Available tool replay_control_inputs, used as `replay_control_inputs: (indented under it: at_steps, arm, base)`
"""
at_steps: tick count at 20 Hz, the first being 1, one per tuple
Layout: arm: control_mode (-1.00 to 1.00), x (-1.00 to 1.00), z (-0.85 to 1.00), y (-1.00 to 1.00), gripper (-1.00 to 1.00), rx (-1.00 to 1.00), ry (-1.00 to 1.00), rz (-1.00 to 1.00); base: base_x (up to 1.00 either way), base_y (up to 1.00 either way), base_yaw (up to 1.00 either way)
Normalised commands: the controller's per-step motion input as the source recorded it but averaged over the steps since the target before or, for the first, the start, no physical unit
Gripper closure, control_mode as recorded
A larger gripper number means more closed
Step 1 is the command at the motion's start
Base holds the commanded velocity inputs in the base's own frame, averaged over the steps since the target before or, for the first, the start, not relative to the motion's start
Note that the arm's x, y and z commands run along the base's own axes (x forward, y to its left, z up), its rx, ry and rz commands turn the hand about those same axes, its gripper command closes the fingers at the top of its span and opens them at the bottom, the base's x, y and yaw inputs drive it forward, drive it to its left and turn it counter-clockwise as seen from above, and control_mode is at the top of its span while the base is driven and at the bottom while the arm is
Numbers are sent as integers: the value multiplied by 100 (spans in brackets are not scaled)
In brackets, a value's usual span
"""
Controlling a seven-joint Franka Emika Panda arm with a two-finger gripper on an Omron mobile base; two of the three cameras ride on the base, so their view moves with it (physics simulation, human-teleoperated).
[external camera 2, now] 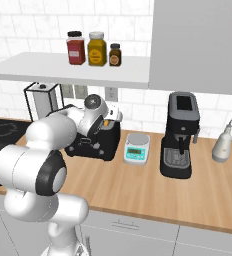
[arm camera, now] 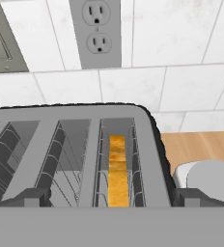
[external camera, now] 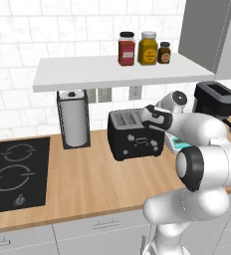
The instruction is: Start the toaster. Once the lever pops up, take the bread to the plate on the dining counter.
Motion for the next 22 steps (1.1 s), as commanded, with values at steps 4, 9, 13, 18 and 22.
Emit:
replay_control_inputs:
  at_steps: [4,9,13,18,22]
  arm:
    - [-100,0,0,0,-100,0,0,0]
    - [-100,0,0,0,-100,0,0,0]
    - [-100,0,0,0,-100,0,0,0]
    - [-100,0,0,0,-100,0,0,0]
    - [-100,0,0,0,-100,0,0,0]
  base:
    - [0,0,0]
    - [0,0,0]
    - [0,0,0]
    - [0,0,0]
    - [0,0,0]
